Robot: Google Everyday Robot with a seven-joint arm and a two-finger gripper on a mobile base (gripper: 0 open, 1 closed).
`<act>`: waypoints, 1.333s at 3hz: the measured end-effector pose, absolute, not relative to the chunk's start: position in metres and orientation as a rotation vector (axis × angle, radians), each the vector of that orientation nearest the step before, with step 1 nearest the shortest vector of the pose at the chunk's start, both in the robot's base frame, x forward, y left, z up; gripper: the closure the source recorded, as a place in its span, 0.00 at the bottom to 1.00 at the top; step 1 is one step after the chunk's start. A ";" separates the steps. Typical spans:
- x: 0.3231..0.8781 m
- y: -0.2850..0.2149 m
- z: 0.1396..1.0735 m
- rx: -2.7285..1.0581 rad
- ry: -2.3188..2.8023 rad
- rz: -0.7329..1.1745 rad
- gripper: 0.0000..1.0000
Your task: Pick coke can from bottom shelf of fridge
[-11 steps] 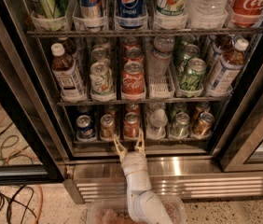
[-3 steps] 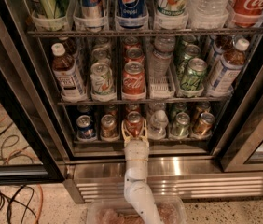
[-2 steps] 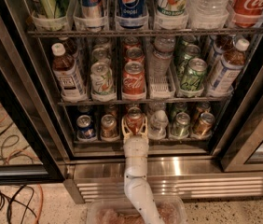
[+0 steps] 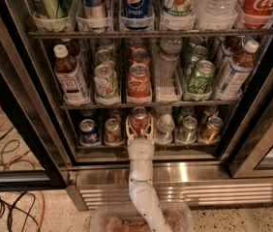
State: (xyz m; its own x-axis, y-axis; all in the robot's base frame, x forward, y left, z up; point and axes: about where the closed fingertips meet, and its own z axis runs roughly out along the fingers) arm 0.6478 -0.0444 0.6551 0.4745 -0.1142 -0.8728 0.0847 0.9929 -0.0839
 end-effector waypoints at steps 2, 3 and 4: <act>0.591 -0.064 0.693 -0.105 1.079 -0.254 1.00; 0.550 -0.074 0.712 -0.226 1.085 -0.384 1.00; 0.502 -0.075 0.713 -0.433 1.086 -0.484 1.00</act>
Offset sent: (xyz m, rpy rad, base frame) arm -0.0882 -0.0277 0.0302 -0.1428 0.2171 -0.0368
